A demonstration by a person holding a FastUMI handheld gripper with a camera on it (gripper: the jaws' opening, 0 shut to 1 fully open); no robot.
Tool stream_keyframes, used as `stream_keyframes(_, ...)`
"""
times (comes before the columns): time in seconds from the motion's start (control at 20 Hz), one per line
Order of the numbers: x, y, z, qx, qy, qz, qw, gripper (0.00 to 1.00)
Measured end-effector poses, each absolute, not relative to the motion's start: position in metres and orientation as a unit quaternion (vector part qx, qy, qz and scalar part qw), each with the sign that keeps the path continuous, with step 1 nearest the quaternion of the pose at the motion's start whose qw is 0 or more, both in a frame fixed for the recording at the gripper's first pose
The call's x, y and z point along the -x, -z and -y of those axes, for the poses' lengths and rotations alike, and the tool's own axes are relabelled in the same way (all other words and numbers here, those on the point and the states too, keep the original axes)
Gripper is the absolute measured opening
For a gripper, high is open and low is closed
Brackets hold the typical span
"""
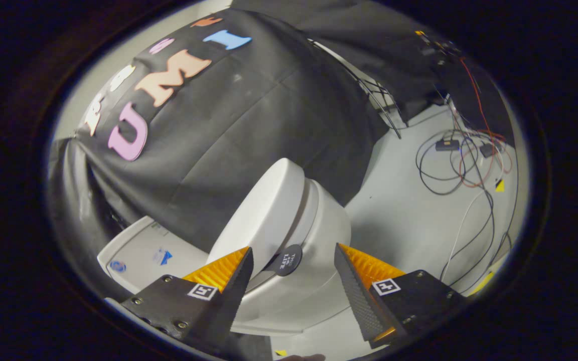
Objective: Open the toilet lid.
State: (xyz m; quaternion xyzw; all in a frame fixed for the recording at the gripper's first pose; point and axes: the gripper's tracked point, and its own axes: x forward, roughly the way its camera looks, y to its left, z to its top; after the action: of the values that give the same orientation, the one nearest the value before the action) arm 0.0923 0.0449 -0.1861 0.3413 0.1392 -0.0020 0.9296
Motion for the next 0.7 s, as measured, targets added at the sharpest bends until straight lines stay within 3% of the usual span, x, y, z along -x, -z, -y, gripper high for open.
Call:
stream_keyframes(0.25, -0.104, 0.218, -0.052, -0.468, 0.049, -0.180, 0.864, 0.95)
stream_keyframes(0.4, -0.104, 0.225, -0.058, -0.502, 0.040, -0.189, 0.843, 0.78)
stream_keyframes(0.55, -0.107, 0.222, -0.058, -0.519, 0.039, -0.182, 0.834, 0.47)
stream_keyframes(0.7, -0.115, 0.202, -0.060, -0.585, 0.013, -0.145, 0.798, 0.47)
